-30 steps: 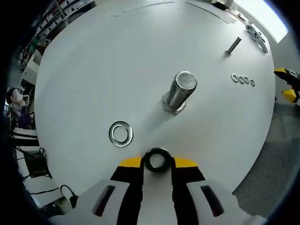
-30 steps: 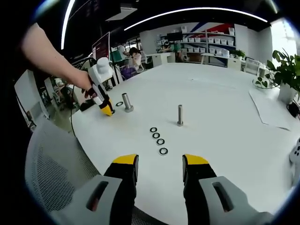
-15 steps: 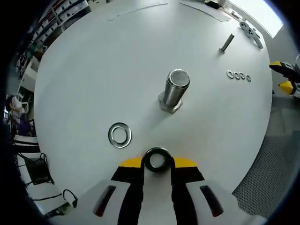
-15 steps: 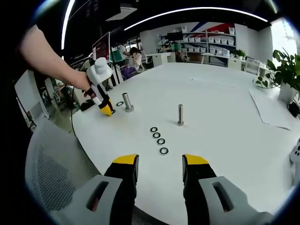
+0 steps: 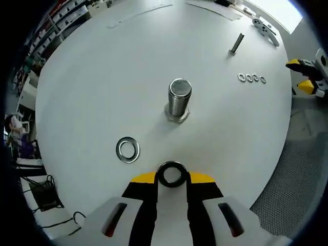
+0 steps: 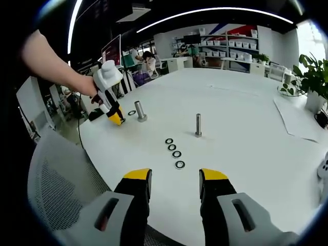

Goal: Place the washer onto the threaded stud by aligning its center hole with the stud, sliding it down to the base, and recovering from edge contact or off-axis alignment until the washer reaches the visible bottom stop.

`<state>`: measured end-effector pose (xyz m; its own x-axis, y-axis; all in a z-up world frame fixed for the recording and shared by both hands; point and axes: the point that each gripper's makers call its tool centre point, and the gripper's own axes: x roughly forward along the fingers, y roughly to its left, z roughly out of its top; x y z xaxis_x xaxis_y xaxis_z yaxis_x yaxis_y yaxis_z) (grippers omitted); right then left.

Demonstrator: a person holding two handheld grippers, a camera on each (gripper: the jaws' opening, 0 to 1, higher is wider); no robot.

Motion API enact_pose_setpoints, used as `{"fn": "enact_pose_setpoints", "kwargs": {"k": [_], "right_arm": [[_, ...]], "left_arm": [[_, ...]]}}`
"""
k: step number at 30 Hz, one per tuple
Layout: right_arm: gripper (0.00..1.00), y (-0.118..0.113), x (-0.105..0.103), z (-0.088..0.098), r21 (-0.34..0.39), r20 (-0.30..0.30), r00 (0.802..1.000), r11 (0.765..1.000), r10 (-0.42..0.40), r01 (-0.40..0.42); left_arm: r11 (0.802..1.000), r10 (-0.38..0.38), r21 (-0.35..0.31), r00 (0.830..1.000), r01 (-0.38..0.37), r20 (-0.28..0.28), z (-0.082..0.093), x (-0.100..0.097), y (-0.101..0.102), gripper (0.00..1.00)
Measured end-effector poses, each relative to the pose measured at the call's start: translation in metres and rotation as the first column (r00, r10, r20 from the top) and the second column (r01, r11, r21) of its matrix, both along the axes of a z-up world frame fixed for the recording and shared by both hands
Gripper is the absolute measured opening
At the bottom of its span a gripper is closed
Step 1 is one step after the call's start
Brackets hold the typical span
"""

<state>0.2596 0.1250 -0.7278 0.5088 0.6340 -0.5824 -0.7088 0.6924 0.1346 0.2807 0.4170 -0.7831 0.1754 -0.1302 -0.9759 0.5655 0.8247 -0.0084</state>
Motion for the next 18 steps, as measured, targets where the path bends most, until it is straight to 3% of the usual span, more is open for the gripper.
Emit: {"fn": "enact_pose_setpoints", "kwargs": {"k": [18], "right_arm": [[0.39,-0.001,0.001,-0.001,0.002,-0.005,1.000,1.000,-0.004,0.004]], "left_arm": [[0.998,-0.058,-0.031,0.996,0.060,0.072,0.044,0.031,-0.008,0.19]]}}
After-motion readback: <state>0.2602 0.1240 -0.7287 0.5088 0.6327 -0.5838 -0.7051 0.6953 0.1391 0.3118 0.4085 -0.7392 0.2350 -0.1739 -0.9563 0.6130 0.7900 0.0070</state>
